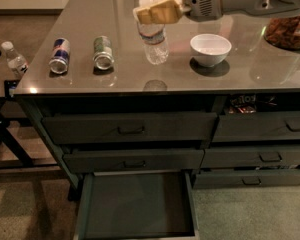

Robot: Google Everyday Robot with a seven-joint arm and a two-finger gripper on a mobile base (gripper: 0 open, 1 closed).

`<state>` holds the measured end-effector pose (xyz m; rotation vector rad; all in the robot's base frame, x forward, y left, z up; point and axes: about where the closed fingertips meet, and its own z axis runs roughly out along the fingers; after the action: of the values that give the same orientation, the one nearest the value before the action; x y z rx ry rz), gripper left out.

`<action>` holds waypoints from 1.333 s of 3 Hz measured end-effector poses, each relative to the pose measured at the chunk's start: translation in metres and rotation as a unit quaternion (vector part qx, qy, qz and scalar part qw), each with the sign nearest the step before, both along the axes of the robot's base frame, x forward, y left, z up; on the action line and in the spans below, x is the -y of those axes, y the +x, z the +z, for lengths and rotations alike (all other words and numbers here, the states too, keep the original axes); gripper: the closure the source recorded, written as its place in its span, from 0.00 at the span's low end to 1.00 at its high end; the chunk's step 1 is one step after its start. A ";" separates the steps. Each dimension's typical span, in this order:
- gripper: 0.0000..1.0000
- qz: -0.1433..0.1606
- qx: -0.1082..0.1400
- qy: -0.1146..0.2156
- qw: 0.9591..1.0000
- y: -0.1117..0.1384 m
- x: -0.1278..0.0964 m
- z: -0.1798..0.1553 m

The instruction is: Pick water bottle from bottom drawer and place on counter

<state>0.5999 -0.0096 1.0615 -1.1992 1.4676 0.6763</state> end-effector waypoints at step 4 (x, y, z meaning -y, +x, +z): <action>1.00 -0.010 -0.051 0.021 0.998 0.081 0.029 0.015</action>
Offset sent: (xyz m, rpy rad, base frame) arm 0.0821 -0.0346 0.0257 0.0769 0.0607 -0.0284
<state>0.6806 -0.0386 1.0767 -1.1299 1.5412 0.7603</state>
